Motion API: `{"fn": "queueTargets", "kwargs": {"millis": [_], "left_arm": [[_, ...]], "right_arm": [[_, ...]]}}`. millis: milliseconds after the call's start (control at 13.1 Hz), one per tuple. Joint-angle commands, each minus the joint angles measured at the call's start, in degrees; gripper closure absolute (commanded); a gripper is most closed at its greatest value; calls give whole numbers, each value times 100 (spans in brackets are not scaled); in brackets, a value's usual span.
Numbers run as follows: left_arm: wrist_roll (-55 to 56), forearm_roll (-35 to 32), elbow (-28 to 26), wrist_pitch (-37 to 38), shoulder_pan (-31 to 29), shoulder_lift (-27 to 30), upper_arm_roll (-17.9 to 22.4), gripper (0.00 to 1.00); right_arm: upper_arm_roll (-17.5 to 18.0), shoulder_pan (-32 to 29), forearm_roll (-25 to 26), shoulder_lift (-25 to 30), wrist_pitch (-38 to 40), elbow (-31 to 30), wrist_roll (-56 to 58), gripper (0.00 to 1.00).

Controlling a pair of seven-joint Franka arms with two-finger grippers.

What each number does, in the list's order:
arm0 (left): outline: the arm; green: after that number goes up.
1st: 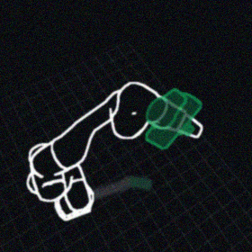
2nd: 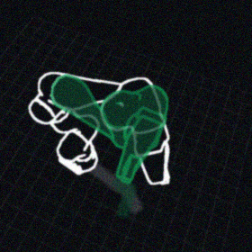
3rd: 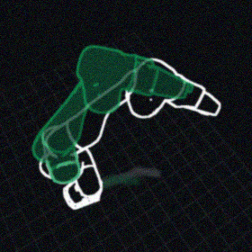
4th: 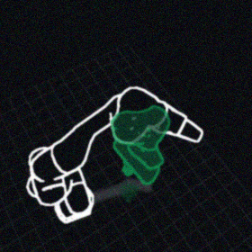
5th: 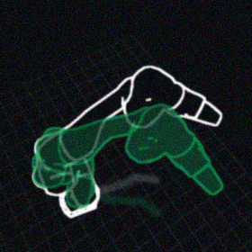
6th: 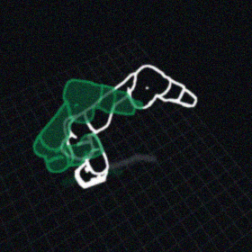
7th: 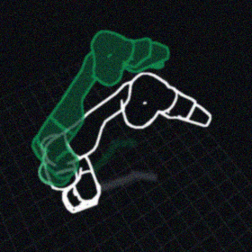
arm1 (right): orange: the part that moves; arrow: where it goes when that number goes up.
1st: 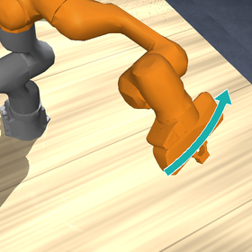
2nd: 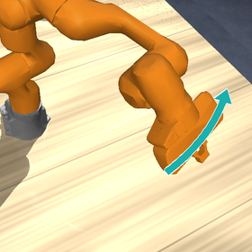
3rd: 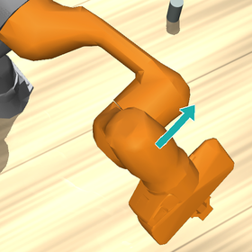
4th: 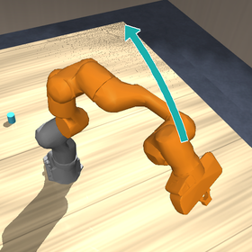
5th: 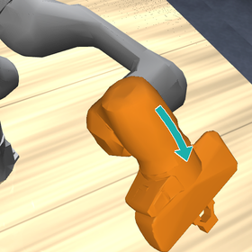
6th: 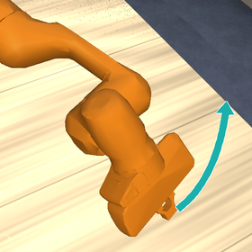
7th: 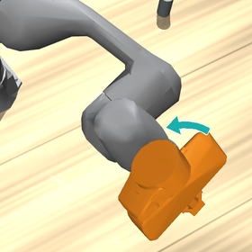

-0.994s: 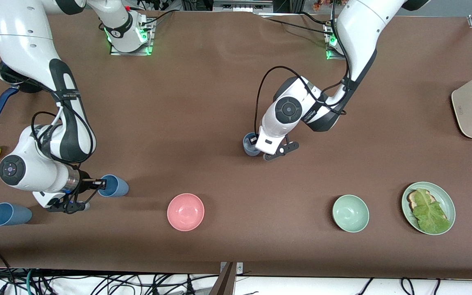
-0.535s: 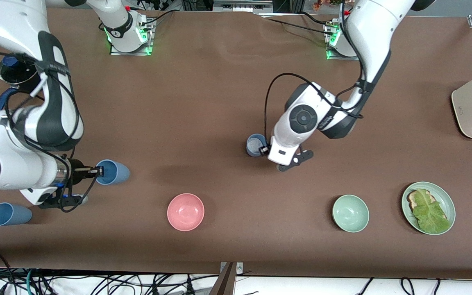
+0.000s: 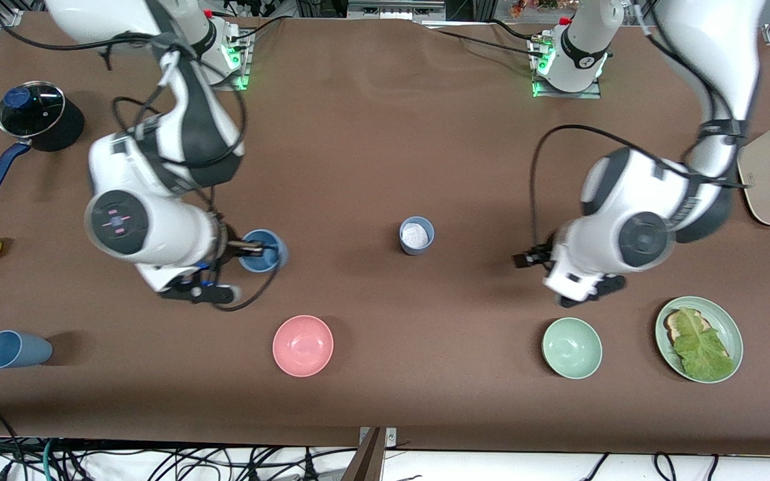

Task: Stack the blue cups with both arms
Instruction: 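Set the tissue cup down with the left gripper while the right gripper approaches, then lower the right gripper's cup onto the tissue cup while the left gripper withdraws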

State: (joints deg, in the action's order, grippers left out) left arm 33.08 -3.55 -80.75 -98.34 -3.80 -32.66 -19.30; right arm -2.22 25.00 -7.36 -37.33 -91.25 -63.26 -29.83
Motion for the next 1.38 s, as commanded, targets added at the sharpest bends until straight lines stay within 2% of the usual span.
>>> {"fn": "queueTargets", "kwargs": {"millis": [0,306,382,688,1300], "left_arm": [[-941,-172,217,236,-699,-21,-57,0],[-2259,-585,235,236,-1359,67,-21,0],[-2558,-594,235,253,-1465,119,-21,0],[-2833,-603,235,368,-1589,129,-4,0],[-2799,-524,209,649,-1589,462,-74,0]], "right_arm": [[-33,574,60,-3,-111,77,-1038,100],[-41,1584,-28,-90,-454,77,-2865,100],[-50,1787,-20,-152,-768,69,-3149,100],[-41,1964,-64,-354,-1517,69,-3607,100],[-50,2219,-37,-591,-1588,16,-4004,100]]}}
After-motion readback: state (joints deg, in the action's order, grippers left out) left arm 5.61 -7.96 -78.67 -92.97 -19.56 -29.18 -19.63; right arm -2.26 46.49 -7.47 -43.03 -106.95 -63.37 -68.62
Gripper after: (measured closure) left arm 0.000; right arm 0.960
